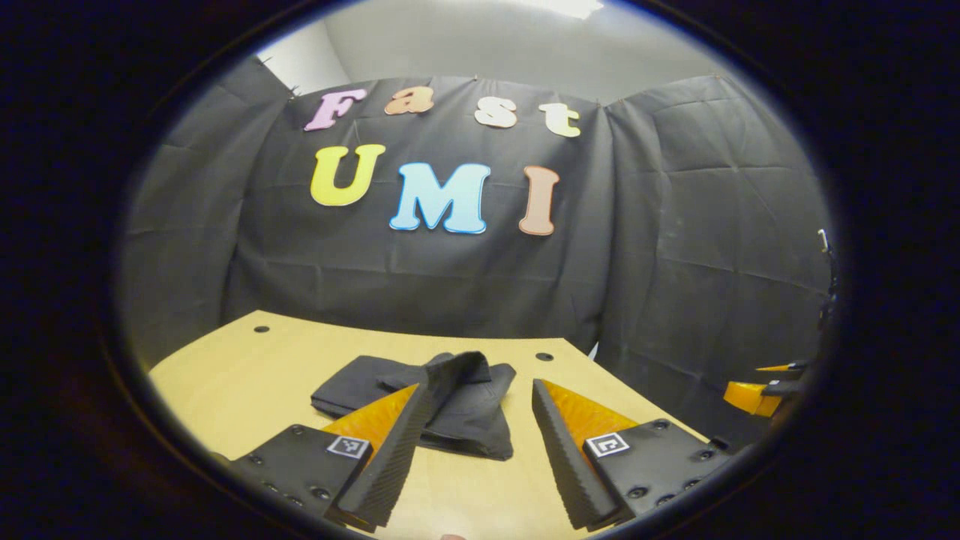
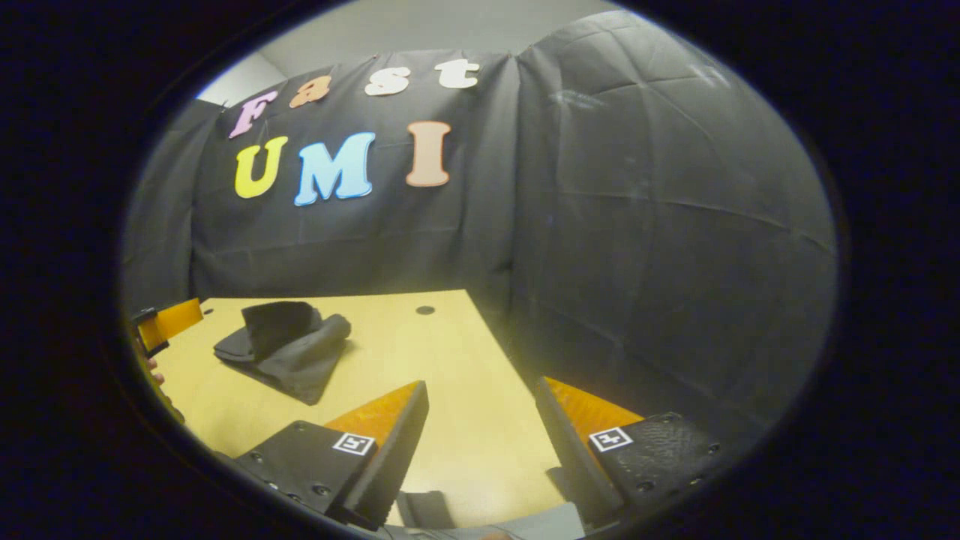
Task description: Grasp the waist and the cuffs of the jeans and fold them to make the two legs overlap; first hold the waist and fold one-third of the jeans toward the cuffs, then hold the cuffs and fold the remaining one-third in the same direction to finish folding.
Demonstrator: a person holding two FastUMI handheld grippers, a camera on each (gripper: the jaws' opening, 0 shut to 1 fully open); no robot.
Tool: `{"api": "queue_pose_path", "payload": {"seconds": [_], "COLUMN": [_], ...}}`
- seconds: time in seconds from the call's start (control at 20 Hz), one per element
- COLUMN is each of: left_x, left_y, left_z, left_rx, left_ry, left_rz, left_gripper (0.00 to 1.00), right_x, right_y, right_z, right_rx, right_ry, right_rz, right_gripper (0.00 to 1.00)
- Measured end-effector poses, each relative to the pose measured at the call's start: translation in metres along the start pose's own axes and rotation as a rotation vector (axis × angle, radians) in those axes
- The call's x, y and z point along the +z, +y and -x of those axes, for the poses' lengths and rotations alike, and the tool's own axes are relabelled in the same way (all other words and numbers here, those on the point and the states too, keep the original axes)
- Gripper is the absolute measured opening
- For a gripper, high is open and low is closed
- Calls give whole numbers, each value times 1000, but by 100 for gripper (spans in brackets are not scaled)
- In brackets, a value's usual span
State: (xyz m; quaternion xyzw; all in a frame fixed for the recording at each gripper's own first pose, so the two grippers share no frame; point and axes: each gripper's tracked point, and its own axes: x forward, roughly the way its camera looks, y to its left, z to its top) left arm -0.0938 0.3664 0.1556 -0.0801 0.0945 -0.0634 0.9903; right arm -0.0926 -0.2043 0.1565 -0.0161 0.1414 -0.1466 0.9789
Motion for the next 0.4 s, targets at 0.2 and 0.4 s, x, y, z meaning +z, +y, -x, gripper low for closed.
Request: {"api": "queue_pose_path", "payload": {"seconds": [0.2,0.4], "left_x": [-12,-37], "left_y": [-78,-174], "left_z": [-10,-71], "left_rx": [15,35], "left_ry": [-62,-134], "left_rz": [-26,4], "left_gripper": [89,98], "right_x": [21,4], "right_y": [-44,-59], "right_z": [-39,-118], "right_rx": [56,173], "right_ry": [-153,-140], "right_rz": [72,57], "right_gripper": [88,94]}}
